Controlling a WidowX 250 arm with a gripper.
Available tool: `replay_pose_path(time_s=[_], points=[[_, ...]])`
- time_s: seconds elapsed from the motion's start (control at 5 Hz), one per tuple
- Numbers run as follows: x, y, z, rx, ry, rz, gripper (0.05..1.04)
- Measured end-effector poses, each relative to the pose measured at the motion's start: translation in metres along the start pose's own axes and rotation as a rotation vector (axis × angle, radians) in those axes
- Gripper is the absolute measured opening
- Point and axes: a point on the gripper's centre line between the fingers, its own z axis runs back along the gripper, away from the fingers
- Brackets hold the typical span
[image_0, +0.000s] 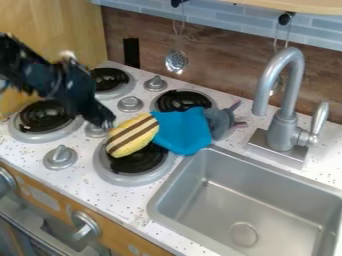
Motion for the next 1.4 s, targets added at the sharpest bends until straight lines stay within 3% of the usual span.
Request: replay_pose_path(time_s=[0.2, 0.4, 0.6, 1.0, 1.2, 1.4], points=[[0.012, 0.021, 0.029, 0.134, -0.027, 0.013, 0.068], [0.019, 0.04, 0.031, 0.168, -0.06, 0.044, 0.094], [0.008, 0.037, 0.021, 0.104, -0.05, 0.081, 0.272], [-0.013, 0.001, -0.01, -0.087, 0.012, 0.018, 0.868], [-0.022, -0.007, -0.02, -0.132, 0.033, 0.025, 1.014], [-0.033, -0.007, -0.032, -0.137, 0.072, 0.037, 0.961]])
